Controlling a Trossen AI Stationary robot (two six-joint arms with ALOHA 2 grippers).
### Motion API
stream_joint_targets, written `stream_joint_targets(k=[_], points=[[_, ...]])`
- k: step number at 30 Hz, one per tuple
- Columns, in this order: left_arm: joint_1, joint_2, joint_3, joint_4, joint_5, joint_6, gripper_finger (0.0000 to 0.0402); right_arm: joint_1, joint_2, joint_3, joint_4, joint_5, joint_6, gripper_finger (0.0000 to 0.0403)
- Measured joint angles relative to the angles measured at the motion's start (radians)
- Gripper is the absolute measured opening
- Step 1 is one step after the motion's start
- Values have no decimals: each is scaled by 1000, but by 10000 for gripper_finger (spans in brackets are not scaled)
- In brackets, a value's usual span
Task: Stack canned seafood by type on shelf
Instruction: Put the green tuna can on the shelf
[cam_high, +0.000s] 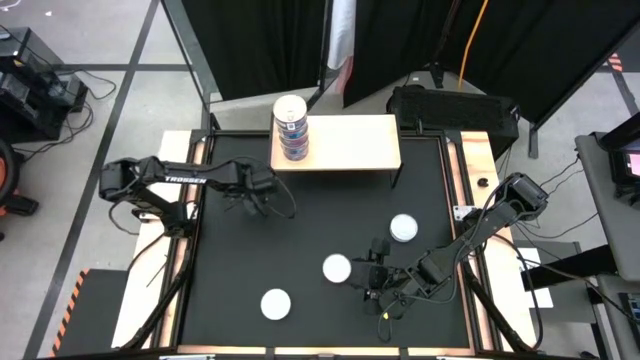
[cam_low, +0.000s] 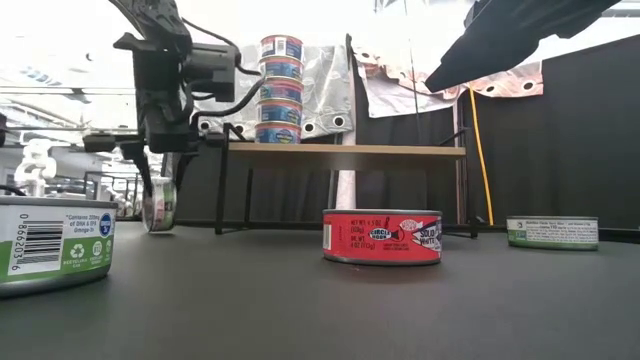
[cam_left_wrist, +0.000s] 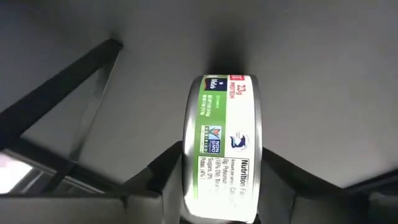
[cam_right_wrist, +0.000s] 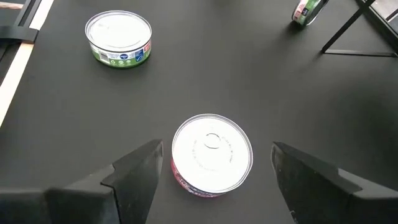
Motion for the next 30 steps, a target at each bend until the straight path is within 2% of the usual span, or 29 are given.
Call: stream_joint_targets(k=[8,13,15,17,19,22,25,30], points=[[-8,-18,0,-88,-30,-141,148,0,0,0,4,1,-4,293],[-65,-34,65,-297,-57,-331,153,-12,0,0,10,10,-81,293],[-94,-42,134,-390,-15,-465,153,-28,0,0,15,14,-144,293],[-122,-58,219,-462,75,-602,154,-49,0,-1,38,18,-233,293],[-144,-81,308,-485,203,-725,155,-67,0,-1,84,15,-380,293],[-166,-115,443,-465,389,-871,155,-86,0,-1,197,4,-702,293],[-183,-148,568,-418,514,-996,156,-88,0,-1,387,9,-1135,293],[-190,-188,712,-268,673,-1130,156,-90,0,-1,802,29,-1887,293]])
